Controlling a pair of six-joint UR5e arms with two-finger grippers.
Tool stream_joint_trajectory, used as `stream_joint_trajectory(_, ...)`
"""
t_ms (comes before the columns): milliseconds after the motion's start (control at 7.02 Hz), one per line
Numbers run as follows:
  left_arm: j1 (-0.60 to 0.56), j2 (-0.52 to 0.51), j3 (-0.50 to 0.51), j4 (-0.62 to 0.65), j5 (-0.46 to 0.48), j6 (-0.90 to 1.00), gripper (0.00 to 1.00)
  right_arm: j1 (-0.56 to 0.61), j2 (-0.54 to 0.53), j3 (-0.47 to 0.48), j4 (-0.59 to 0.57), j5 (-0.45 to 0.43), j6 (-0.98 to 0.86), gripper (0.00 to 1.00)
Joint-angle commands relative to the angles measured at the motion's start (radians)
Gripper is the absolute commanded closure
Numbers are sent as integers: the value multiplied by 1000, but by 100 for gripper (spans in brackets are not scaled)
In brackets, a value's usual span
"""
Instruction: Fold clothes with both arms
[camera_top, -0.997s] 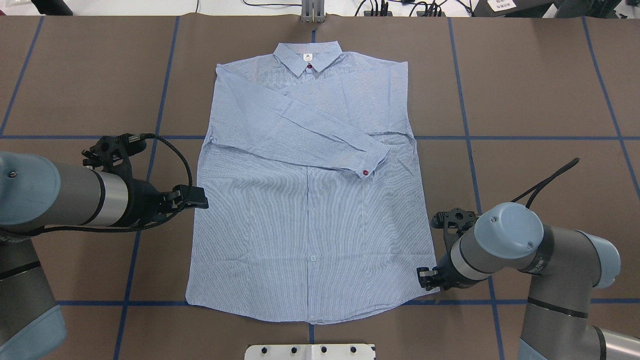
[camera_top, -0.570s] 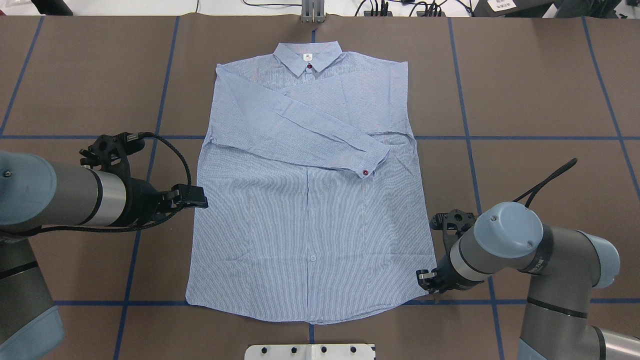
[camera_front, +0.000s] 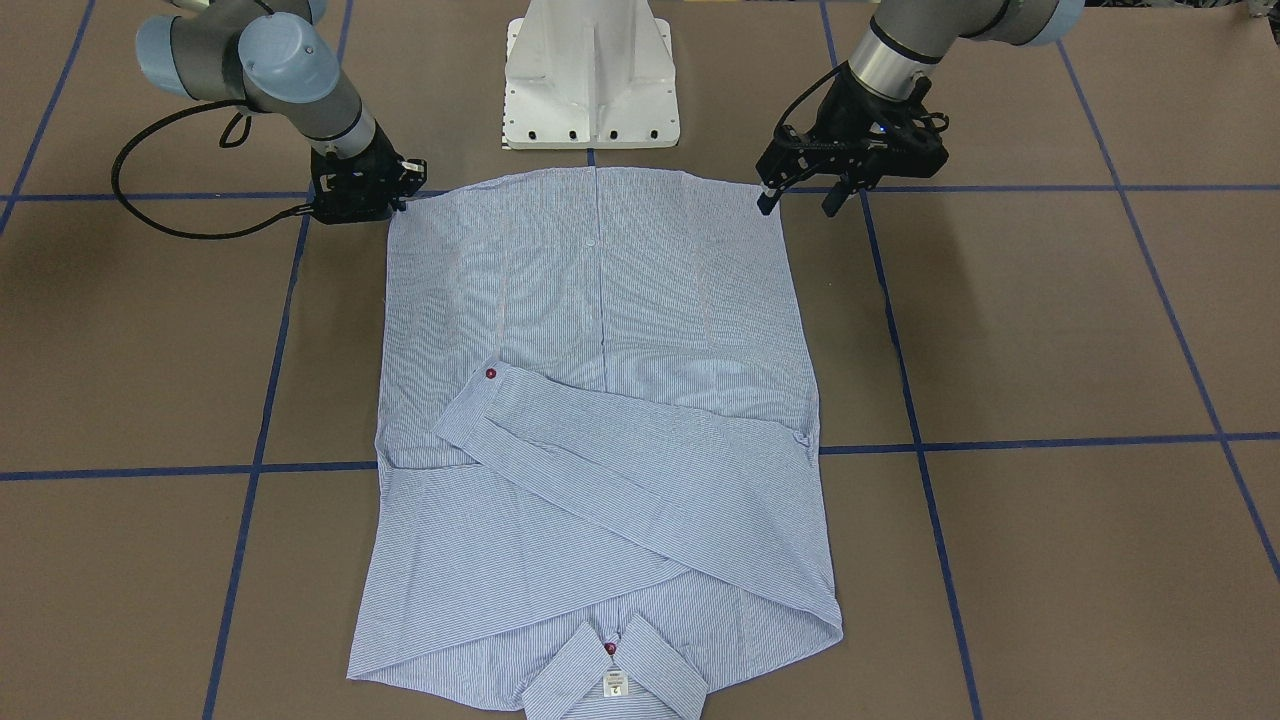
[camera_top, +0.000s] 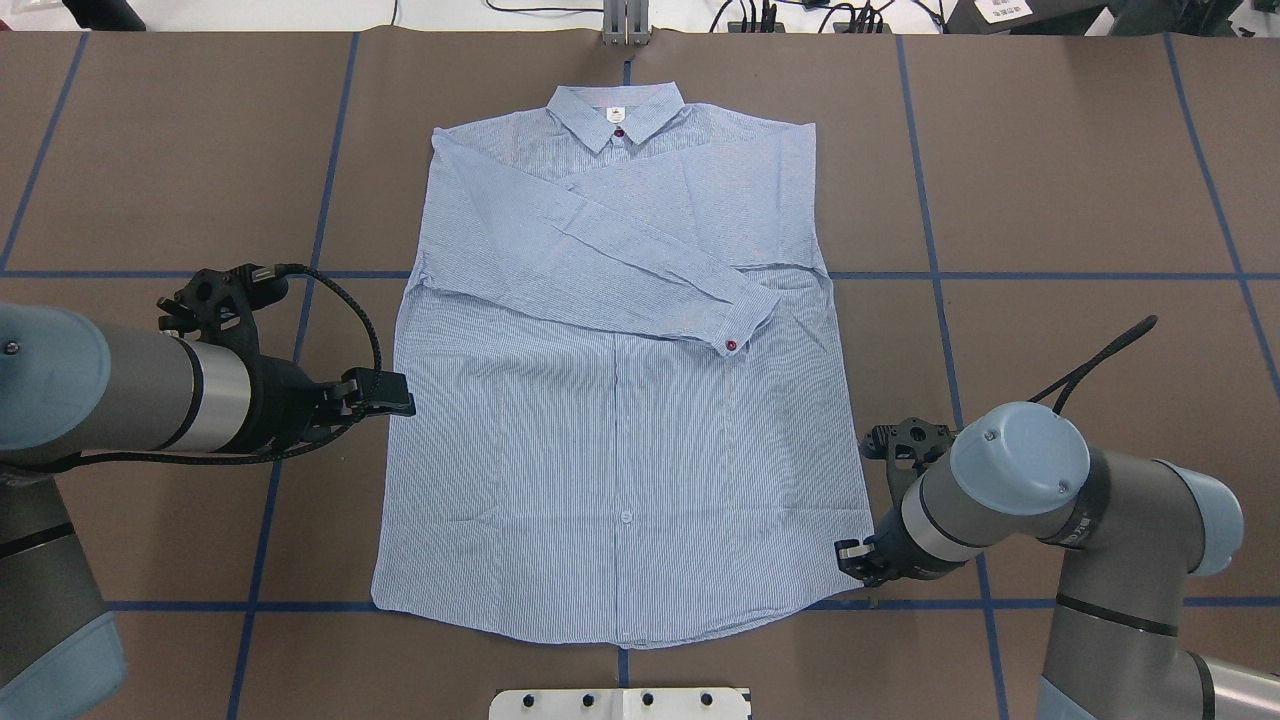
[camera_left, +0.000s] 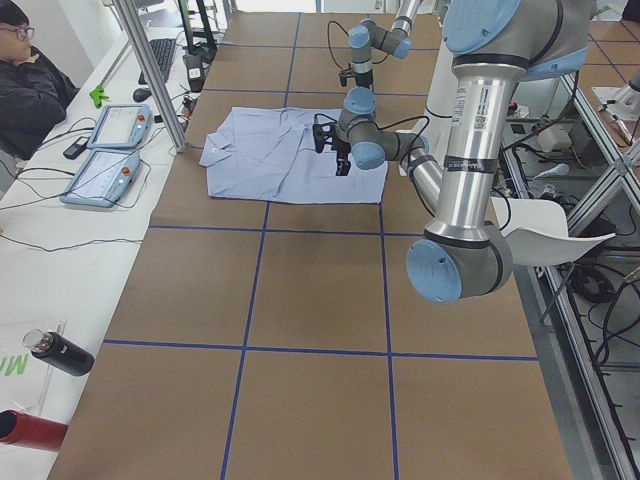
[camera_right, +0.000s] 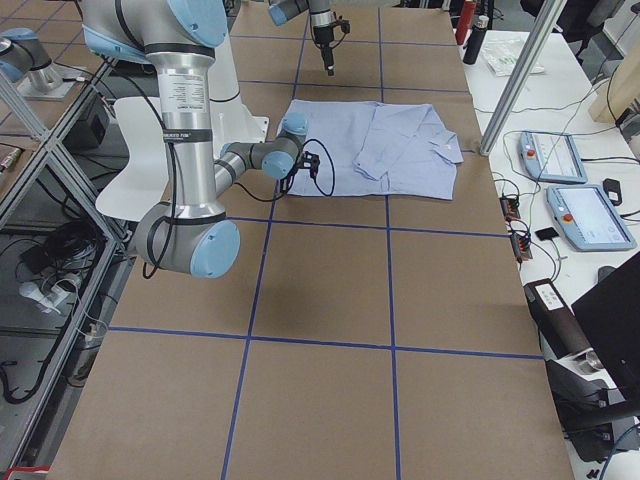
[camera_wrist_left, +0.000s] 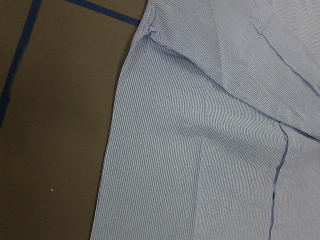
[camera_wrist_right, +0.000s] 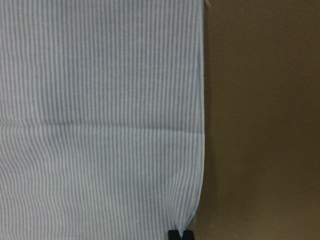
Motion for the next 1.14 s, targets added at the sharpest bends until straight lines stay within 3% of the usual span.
stream_joint_trajectory(0,4,7,0,0,2,-4,0,7,2,22,1,0,5,100)
stream_joint_trajectory(142,16,9,0,0,3,-21,0,11,-1,39,1,-1,10,100)
stream_joint_trajectory(570,276,85,3,-17,164,-267,0,34,2,62,3,5,10,100)
stream_joint_trajectory(855,404,159,53,-195,253,-371,1,37,4,82,3,5,10,100)
stream_joint_trajectory(997,406,155,99,-230,258,-371,1,39,4,84,3,5,10,100)
